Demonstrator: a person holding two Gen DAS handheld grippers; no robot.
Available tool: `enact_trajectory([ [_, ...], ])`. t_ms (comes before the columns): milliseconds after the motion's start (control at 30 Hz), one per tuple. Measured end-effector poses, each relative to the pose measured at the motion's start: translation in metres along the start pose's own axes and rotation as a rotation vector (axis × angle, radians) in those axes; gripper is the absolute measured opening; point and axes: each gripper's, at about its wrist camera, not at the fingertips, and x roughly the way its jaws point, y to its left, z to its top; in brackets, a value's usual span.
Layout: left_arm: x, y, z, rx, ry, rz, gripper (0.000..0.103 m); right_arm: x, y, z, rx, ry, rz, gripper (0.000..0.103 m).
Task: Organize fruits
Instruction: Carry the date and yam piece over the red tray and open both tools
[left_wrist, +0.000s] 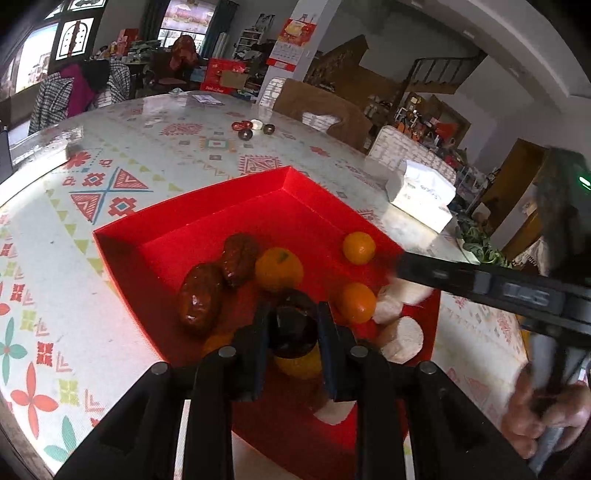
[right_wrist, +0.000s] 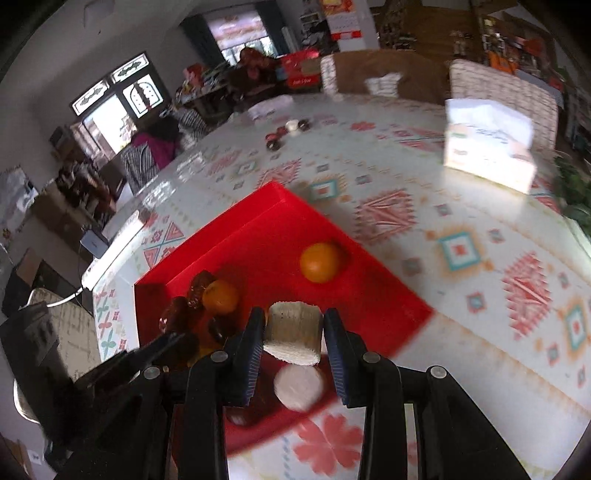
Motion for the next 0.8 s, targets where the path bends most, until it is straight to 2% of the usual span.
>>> enact_trajectory([
  [67,0.0,0.001,0.001,-0.004,0.002,-0.013,0.024,0.016,0.009,0.006,-0.019,0.015,-0.01,0.036],
  [133,-0.001,0.003,0.002,-0.012,0.0,-0.023,0.031,0.028,0.015,0.01,-0.036,0.027,-0.024,0.036],
  [200,-0.005,0.005,0.002,-0.021,-0.011,-0.025,0.046,0.038,0.019,0.014,-0.043,0.033,-0.028,0.036],
  [367,-0.012,0.009,0.005,-0.04,-0.032,-0.033,0.057,0.049,0.022,0.02,-0.038,0.028,-0.014,0.037],
  [567,-0.023,0.004,0.005,-0.044,-0.048,-0.035,0.058,0.03,0.017,0.019,-0.01,-0.012,-0.001,0.039],
  [633,-0.03,-0.001,0.004,-0.036,-0.062,-0.04,0.06,0.015,0.012,0.015,0.008,-0.037,-0.003,0.043],
  [700,-0.04,-0.008,0.004,-0.018,-0.089,-0.038,0.068,0.0,0.009,0.008,0.019,-0.062,-0.016,0.047],
  [800,-0.057,-0.025,0.001,0.046,-0.156,0.003,0.075,-0.027,0.003,-0.009,0.026,-0.105,-0.06,0.047],
])
